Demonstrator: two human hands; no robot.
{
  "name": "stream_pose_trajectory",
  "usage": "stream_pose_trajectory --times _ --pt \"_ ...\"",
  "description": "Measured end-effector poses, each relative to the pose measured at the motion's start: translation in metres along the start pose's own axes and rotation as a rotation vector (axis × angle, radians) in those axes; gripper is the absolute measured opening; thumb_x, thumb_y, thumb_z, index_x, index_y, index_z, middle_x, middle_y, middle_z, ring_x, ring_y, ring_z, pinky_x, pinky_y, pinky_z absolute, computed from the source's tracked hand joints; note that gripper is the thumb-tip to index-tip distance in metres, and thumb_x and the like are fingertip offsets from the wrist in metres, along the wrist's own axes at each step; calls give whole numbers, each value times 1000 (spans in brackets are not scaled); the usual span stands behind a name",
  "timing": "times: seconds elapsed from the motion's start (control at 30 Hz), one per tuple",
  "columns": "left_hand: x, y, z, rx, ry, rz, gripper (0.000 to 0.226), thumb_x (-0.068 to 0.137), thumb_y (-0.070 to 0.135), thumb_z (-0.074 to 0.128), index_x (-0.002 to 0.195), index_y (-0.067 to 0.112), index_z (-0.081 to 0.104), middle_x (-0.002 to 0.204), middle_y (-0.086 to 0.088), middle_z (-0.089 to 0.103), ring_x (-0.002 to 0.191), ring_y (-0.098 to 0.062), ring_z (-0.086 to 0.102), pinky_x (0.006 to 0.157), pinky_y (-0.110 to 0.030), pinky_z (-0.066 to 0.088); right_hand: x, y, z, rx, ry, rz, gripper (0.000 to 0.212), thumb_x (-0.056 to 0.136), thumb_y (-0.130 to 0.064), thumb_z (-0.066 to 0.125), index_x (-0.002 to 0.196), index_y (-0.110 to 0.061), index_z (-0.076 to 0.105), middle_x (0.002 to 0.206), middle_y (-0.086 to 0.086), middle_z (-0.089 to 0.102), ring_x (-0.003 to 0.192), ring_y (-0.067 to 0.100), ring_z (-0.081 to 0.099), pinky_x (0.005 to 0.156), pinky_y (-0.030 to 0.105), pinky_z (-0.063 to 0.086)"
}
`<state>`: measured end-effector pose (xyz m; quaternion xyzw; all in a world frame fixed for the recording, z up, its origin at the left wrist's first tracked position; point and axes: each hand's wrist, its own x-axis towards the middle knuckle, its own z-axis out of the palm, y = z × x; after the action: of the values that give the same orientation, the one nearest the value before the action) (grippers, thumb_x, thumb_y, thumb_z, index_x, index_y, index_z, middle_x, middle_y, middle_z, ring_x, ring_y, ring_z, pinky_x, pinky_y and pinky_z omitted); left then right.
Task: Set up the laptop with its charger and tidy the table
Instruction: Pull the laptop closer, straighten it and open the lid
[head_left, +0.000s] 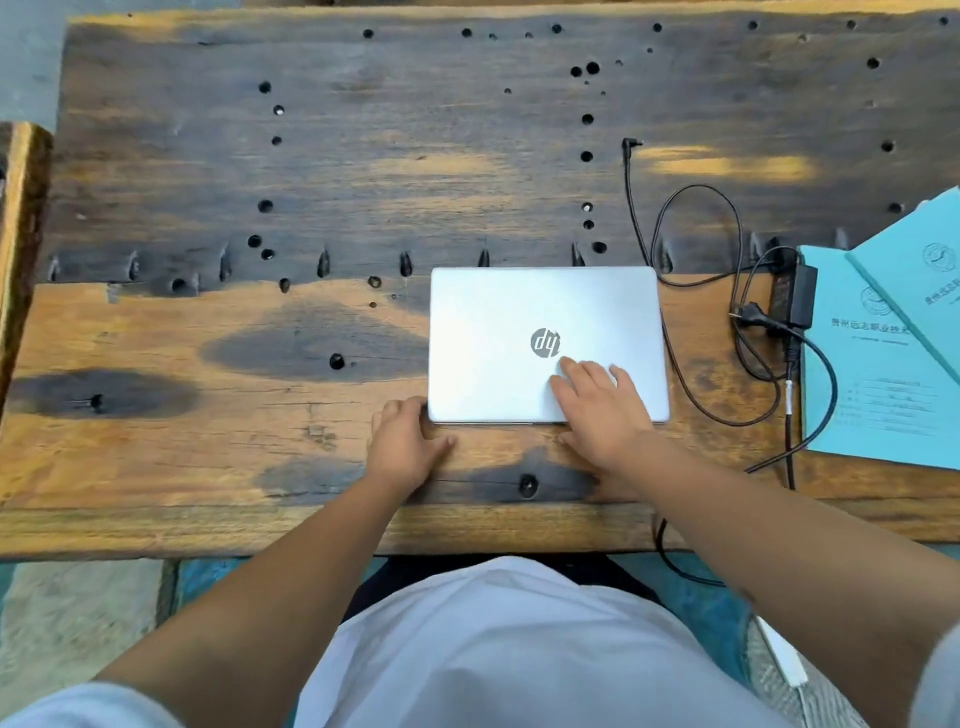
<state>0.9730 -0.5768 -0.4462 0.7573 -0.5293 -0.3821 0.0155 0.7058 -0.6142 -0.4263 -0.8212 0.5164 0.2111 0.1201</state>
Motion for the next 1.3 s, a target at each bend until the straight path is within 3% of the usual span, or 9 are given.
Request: stream_pose_trajectory --times 0.17,0.3,0.5,0.73,0.87,1.07,1.3 --pt "14 -8 9 126 131 119 71 74 58 74 131 25 49 125 -2 53 117 -25 43 94 -42 40 17 -7 -8 -75 16 -12 66 81 -34 64 138 -17 34 151 6 30 133 27 32 106 47 30" --pt "19 -11 16 144 174 136 77 71 65 72 132 25 48 122 -3 54 114 -26 45 89 -42 39 17 -11 -7 -129 22 -42 74 78 -53 67 133 -16 36 144 5 37 125 27 41 96 45 39" --pt "16 -7 26 140 240 112 85 66 70 70 135 30 41 119 -3 52 109 -25 44 80 -38 27 23 -15 -8 -152 65 -157 62 81 -49 61 129 -14 41 138 5 43 118 28 46 85 41 43" --pt "16 -2 38 122 299 49 94 59 80 64 137 34 37 124 -3 51 113 -26 43 87 -45 31 28 -7 -14 -232 39 -348 44 83 -44 56 113 -13 47 116 6 54 102 29 53 73 39 46" --pt "18 0 42 108 336 32 94 59 81 64 136 33 40 126 -2 52 115 -26 43 89 -47 31 27 -10 -15 -253 50 -403 30 83 -31 55 104 -11 48 101 8 57 88 32 56 64 38 43" --pt "18 -6 49 152 405 54 92 58 86 55 132 34 42 121 0 55 110 -23 44 81 -41 28 27 -10 -11 -263 98 -458 24 82 -24 56 100 -10 49 96 10 57 88 31 55 60 37 41" --pt "19 -10 50 142 414 65 92 57 90 49 132 37 40 115 3 54 106 -21 44 78 -39 26 27 -2 -10 -189 118 -452 30 85 -32 56 103 -10 48 103 8 56 97 29 53 67 38 43"
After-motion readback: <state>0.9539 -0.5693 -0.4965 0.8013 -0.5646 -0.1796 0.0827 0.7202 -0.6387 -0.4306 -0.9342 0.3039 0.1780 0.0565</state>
